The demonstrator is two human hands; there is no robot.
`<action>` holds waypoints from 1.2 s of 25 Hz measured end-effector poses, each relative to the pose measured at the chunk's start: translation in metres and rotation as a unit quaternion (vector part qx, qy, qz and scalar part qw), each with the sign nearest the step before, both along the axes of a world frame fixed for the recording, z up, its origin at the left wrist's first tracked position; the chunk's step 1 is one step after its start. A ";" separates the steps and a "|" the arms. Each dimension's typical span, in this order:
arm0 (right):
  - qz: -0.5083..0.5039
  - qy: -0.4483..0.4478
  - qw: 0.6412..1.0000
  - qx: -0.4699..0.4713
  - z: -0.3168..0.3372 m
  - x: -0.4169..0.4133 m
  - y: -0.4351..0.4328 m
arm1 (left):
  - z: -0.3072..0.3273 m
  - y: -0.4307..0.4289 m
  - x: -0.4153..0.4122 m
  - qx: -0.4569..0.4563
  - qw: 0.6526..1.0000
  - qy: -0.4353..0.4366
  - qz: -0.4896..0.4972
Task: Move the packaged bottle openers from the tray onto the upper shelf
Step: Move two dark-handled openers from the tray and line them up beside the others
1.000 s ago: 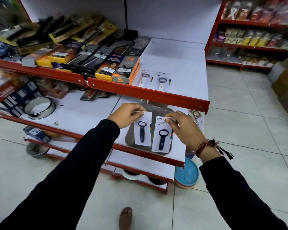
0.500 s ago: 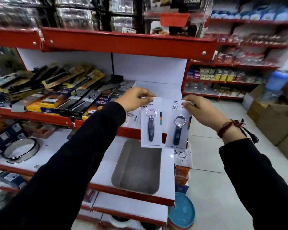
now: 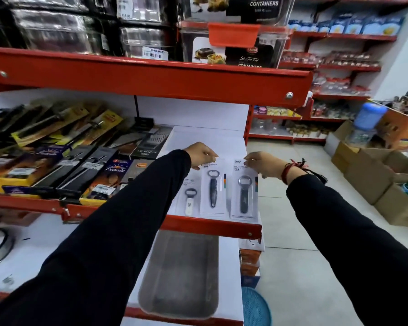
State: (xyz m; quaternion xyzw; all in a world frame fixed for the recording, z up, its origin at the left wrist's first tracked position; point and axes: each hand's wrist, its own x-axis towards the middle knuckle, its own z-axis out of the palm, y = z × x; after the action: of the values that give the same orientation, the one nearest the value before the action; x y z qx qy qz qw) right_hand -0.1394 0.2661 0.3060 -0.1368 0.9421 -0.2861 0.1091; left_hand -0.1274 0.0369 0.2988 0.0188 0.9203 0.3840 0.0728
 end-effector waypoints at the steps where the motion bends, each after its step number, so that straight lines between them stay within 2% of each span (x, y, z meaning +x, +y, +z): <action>1: 0.000 -0.014 1.000 0.003 -0.008 -0.006 -0.001 | -0.010 0.000 -0.005 -0.003 1.000 -0.011 0.001; 5: 0.009 -0.017 1.000 -0.001 -0.032 -0.012 0.001 | -0.038 0.000 -0.009 -0.053 0.998 -0.011 -0.029; 9: 0.026 0.030 0.999 0.007 -0.048 -0.009 0.002 | -0.044 0.001 -0.002 -0.210 0.976 0.042 -0.030; 11: 0.019 0.062 0.998 0.018 -0.052 -0.005 0.001 | -0.044 0.003 0.001 -0.250 0.965 0.064 -0.039; 16: -0.016 0.120 0.991 0.056 -0.049 0.007 -0.002 | -0.037 0.005 0.014 -0.261 0.957 0.112 -0.059; 20: 0.024 0.124 0.990 0.060 -0.038 0.029 -0.008 | -0.025 -0.001 0.038 -0.255 0.958 0.119 -0.059; 23: 0.069 0.098 0.989 0.086 -0.037 0.045 -0.018 | -0.021 -0.010 0.058 -0.258 0.961 0.084 -0.051; 28: 0.120 -0.015 0.988 0.100 -0.038 0.074 -0.038 | -0.016 -0.023 0.098 -0.304 0.950 -0.046 -0.050; 30: 0.119 -0.046 0.986 0.110 -0.042 0.082 -0.044 | -0.012 -0.022 0.115 -0.316 0.944 -0.071 -0.066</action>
State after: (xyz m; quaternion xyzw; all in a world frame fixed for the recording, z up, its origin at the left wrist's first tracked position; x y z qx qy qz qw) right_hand -0.0575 0.2217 0.2641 -0.2218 0.9386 -0.1722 0.2003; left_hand -0.0121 0.0149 0.2868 0.0282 0.9836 0.0678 0.1650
